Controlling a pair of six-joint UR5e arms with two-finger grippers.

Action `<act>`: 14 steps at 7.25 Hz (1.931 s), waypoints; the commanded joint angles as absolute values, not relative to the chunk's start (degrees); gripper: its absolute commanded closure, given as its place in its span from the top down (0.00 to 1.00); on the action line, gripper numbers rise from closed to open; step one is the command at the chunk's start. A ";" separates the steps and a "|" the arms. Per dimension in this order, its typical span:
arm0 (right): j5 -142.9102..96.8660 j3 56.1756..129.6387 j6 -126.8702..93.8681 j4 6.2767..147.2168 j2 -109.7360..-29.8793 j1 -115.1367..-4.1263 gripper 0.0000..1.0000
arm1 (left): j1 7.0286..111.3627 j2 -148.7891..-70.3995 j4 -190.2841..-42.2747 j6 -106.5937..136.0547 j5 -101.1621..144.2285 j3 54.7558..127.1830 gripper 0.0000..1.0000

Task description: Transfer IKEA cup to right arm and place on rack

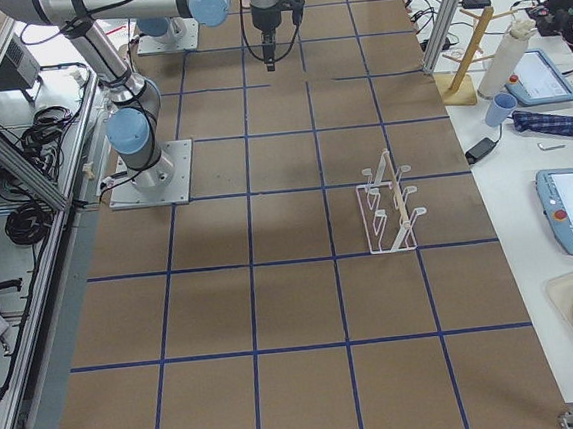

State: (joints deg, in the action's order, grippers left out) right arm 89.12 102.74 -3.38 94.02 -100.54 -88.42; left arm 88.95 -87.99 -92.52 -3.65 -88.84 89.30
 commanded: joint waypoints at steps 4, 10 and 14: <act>88.95 102.57 -3.51 93.52 -100.63 -88.50 1.00 | 87.90 -86.31 -92.63 -7.79 -89.03 91.57 1.00; 81.63 102.65 -2.90 93.87 -99.85 -88.42 1.00 | 56.75 -83.76 -87.67 -50.90 -88.59 102.55 1.00; 49.84 102.83 -3.08 94.31 -98.36 -87.80 1.00 | 41.50 -90.68 -73.32 -74.40 -87.98 106.70 1.00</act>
State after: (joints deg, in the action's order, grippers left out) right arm 60.91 102.62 -3.02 94.50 -99.15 -88.00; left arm 44.95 -88.02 -76.10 -68.47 -88.09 106.04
